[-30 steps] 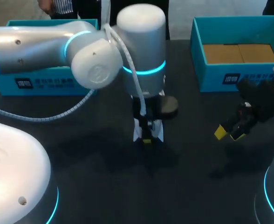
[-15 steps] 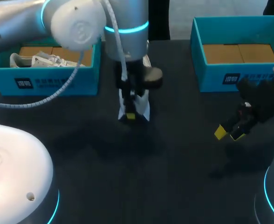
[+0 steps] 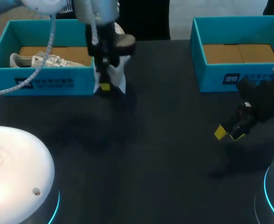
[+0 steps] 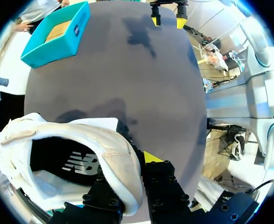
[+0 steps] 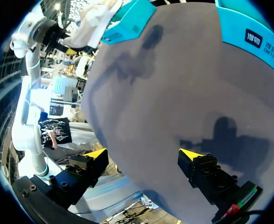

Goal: Take the shoe out of the shoebox, open the shoe tongue, remove and reinsert the insole, then place the shoe into the shoebox

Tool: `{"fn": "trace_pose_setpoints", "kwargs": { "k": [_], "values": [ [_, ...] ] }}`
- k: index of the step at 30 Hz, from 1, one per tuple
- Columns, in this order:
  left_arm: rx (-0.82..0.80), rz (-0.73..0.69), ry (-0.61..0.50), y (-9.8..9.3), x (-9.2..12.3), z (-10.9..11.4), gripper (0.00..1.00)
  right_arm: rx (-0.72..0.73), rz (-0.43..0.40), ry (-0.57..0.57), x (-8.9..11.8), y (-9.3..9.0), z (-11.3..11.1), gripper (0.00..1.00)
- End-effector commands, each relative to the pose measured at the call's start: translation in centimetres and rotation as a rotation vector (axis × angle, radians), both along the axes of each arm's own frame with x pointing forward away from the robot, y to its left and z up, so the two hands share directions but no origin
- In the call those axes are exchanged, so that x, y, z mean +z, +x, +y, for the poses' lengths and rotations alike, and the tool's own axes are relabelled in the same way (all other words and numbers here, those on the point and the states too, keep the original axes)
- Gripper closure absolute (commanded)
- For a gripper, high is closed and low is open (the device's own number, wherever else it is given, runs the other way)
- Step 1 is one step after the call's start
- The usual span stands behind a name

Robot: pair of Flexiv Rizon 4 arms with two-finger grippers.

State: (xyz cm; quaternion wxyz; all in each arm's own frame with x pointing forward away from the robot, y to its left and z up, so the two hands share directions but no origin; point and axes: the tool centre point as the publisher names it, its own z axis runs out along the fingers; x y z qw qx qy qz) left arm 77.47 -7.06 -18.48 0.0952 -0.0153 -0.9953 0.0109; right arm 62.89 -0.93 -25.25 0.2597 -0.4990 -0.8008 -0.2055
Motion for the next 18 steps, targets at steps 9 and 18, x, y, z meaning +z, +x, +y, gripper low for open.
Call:
{"fn": "trace_pose_setpoints", "kwargs": {
  "k": [9, 18],
  "values": [
    [0.023, 0.043, 0.002, 3.7, 1.7, 4.5, 1.0, -0.001, 0.0, -0.002, 0.0, -0.1, 0.1, 0.0],
    [0.023, 0.043, 0.002, 3.7, 1.7, 4.5, 1.0, -0.001, 0.0, -0.002, 0.0, -0.1, 0.1, 0.0]
  ]
}}
